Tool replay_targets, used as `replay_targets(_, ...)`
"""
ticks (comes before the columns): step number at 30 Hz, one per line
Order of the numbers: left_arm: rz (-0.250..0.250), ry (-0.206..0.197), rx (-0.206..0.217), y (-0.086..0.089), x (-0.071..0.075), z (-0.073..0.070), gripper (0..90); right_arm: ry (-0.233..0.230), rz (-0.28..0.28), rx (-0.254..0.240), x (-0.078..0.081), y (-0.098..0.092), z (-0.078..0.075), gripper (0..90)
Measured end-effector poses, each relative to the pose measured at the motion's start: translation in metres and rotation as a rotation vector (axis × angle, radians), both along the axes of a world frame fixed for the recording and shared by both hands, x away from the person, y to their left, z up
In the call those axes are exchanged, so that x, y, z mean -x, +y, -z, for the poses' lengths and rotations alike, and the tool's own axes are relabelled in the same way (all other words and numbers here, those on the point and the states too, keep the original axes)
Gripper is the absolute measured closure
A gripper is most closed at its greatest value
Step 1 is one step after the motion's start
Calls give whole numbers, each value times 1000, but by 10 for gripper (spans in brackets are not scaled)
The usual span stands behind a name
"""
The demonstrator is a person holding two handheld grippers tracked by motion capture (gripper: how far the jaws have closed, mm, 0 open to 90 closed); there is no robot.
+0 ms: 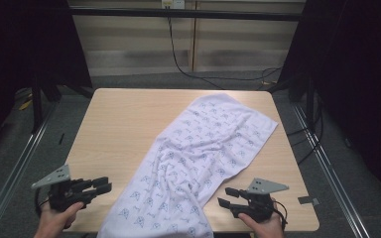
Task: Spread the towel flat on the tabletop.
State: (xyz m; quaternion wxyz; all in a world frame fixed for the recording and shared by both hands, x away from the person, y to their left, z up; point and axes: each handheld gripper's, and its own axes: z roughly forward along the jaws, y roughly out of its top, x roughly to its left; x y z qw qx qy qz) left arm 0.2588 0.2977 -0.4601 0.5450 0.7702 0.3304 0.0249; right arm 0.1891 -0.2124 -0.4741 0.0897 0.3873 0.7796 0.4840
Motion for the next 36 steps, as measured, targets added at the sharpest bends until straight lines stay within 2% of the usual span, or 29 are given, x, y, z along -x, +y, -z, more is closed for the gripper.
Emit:
replay_targets(2,22,29,-33,-17,-19,8,660,17,-10,28,-13,4,6,519)
replay_targets(3,19,31,-57,-26,-27,12,663,26,-11,42,-19,6,8,518)
replay_targets(5,60,55,-96,-46,-42,19,673,48,1,46,-30,10,14,517)
replay_targets(6,68,52,-140,-55,-48,23,675,58,8,54,-34,12,17,510)
replay_targets(9,105,70,-200,-79,-60,35,683,27,8,109,-40,20,19,480)
replay_targets(10,103,61,-223,-84,-62,38,690,26,12,108,-42,21,19,480)
replay_targets(12,105,81,-241,-90,-65,46,695,17,15,97,-46,22,19,477)
replay_targets(16,100,67,-247,-88,-62,48,700,38,19,160,-51,31,28,453)
replay_targets(18,96,54,-247,-88,-60,49,700,11,24,219,-49,37,31,482)
replay_targets(19,93,49,-249,-88,-59,49,700,-5,27,245,-47,40,31,520)
replay_targets(21,95,41,-254,-86,-57,49,701,-22,26,263,-47,41,30,715)
replay_targets(22,92,43,-257,-84,-56,48,705,-25,36,268,-46,41,30,774)
replay_targets(24,88,50,-251,-79,-54,48,709,-14,42,261,-44,37,27,802)
replay_targets(27,77,49,-251,-70,-47,48,714,-11,65,208,-35,24,20,807)
replay_targets(31,76,60,-259,-59,-34,47,714,-29,102,174,-19,0,9,806)
replay_targets(33,82,50,-261,-55,-25,47,714,-31,135,149,-10,-15,5,805)
replay_targets(36,100,56,-269,-52,-14,45,714,-34,176,133,3,-36,1,810)
